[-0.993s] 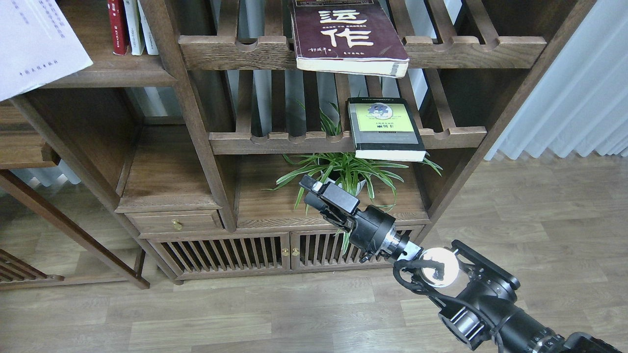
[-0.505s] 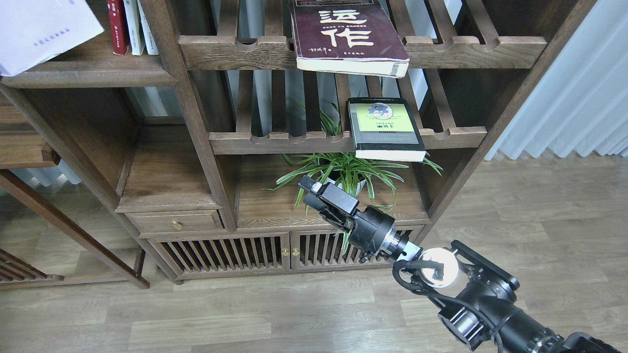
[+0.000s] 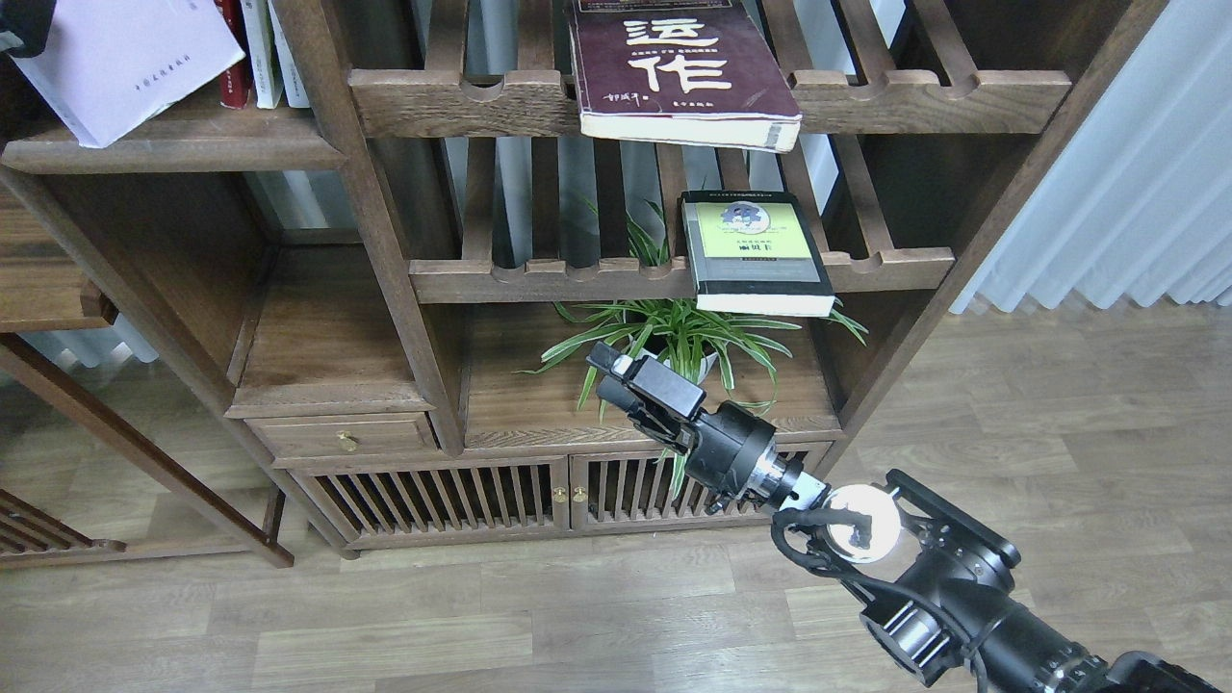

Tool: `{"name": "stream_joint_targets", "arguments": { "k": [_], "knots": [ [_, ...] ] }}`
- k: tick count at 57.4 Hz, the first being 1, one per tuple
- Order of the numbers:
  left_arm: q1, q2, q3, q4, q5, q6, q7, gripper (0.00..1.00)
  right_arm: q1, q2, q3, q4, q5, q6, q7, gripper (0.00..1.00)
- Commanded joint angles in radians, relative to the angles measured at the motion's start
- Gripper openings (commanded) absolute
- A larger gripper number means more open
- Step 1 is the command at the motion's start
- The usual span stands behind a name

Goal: Organize books on shelf

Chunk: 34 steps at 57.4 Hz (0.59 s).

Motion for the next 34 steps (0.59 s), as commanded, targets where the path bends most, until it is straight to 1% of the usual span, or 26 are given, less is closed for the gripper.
{"name": "stream_joint_targets", "arguments": {
  "k": [1, 4, 9, 10, 11, 13, 14, 16, 17, 24, 25, 27, 28, 34],
  "knots": [
    [-0.042, -0.008, 0.018, 0.040, 0.034, 0.050, -0.010, 0.00, 0.000, 0.000, -0.001, 0.000, 0.000, 0.000, 0.000, 0.98],
    [-0.062, -0.024, 0.031, 0.051, 0.064, 0.075, -0.023, 0.00, -0.002, 0.002, -0.001, 0.000, 0.000, 0.000, 0.000, 0.98],
    [-0.099, -0.041, 0.057, 0.082, 0.106, 0.087, -0.045, 0.00, -0.005, 0.002, -0.001, 0.000, 0.000, 0.000, 0.000, 0.98],
    [-0.113, -0.047, 0.073, 0.123, 0.123, 0.089, -0.081, 0.00, -0.006, 0.002, -0.001, 0.000, 0.000, 0.000, 0.000, 0.98],
    [-0.115, -0.047, 0.077, 0.132, 0.123, 0.089, -0.095, 0.00, -0.008, 0.002, -0.001, 0.000, 0.000, 0.000, 0.000, 0.98],
    [-0.118, -0.048, 0.081, 0.143, 0.124, 0.090, -0.112, 0.00, -0.008, 0.002, -0.001, 0.000, 0.000, 0.000, 0.000, 0.98],
    [-0.124, -0.051, 0.084, 0.155, 0.127, 0.092, -0.129, 0.00, -0.008, 0.002, -0.001, 0.000, 0.000, 0.000, 0.000, 0.98],
    [-0.130, -0.054, 0.089, 0.166, 0.127, 0.093, -0.142, 0.00, -0.008, 0.002, -0.001, 0.000, 0.000, 0.000, 0.000, 0.98],
    [-0.139, -0.059, 0.098, 0.181, 0.127, 0.095, -0.160, 0.00, -0.008, 0.000, -0.001, 0.000, 0.000, 0.000, 0.000, 0.98],
    [-0.179, -0.065, 0.153, 0.243, 0.127, 0.096, -0.234, 0.00, -0.008, -0.003, 0.000, 0.000, 0.000, 0.000, 0.000, 0.98],
    [-0.194, -0.064, 0.167, 0.260, 0.129, 0.096, -0.252, 0.00, -0.006, -0.003, 0.000, 0.000, 0.000, 0.000, 0.002, 0.98],
    [-0.205, -0.064, 0.178, 0.273, 0.129, 0.096, -0.263, 0.00, -0.006, -0.003, 0.000, 0.000, 0.000, 0.000, 0.002, 0.98],
    [-0.220, -0.062, 0.193, 0.296, 0.129, 0.095, -0.278, 0.00, -0.008, -0.003, 0.000, 0.000, 0.000, 0.000, 0.002, 0.98],
    [-0.266, -0.058, 0.258, 0.369, 0.127, 0.095, -0.330, 0.00, -0.006, 0.000, 0.000, 0.000, 0.000, 0.000, 0.000, 0.98]
  ]
}}
